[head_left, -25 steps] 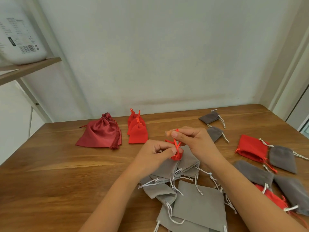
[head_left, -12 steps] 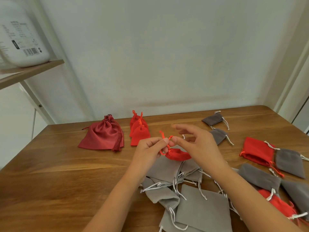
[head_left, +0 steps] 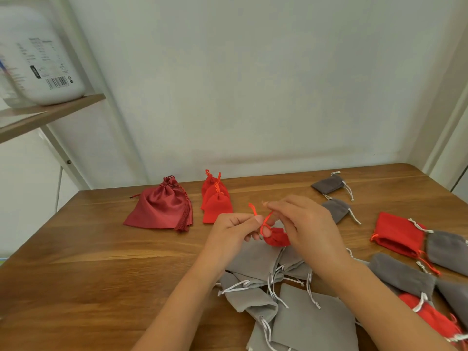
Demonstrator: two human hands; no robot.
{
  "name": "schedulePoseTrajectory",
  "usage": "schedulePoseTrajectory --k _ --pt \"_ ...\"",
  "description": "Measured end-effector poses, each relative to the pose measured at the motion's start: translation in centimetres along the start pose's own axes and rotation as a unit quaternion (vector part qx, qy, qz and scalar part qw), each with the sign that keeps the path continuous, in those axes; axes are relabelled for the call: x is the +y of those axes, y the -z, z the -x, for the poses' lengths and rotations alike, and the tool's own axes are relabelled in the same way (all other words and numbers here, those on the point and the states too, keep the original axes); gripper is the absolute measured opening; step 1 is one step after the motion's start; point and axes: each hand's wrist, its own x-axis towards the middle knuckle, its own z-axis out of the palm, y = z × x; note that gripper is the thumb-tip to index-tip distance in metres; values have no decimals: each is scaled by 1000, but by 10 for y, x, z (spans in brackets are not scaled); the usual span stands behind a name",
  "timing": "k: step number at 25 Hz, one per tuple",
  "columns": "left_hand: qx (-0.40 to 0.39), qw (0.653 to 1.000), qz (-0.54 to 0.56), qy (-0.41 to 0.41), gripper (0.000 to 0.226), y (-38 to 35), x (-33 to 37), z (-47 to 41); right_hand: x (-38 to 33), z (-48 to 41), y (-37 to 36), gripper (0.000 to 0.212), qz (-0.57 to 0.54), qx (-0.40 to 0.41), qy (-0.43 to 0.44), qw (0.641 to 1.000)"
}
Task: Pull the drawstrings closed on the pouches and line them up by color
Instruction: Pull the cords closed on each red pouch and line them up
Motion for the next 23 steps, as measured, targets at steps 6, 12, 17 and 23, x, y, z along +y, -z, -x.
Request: schedulePoseTrajectory --k 6,12,17,23 --pt "6 992 91 82 14 8 4 -1 -12 -3 8 31 -9 -8 -53 999" --pt "41 953 244 173 11 14 4 -3 -16 -2 10 22 -62 -48 -14 997" --pt "31 980 138 138 9 22 7 1 -16 -4 14 26 -83 -42 -9 996" --pt "11 997 34 68 15 23 10 3 -8 -6 20 20 -178 -90 -72 977"
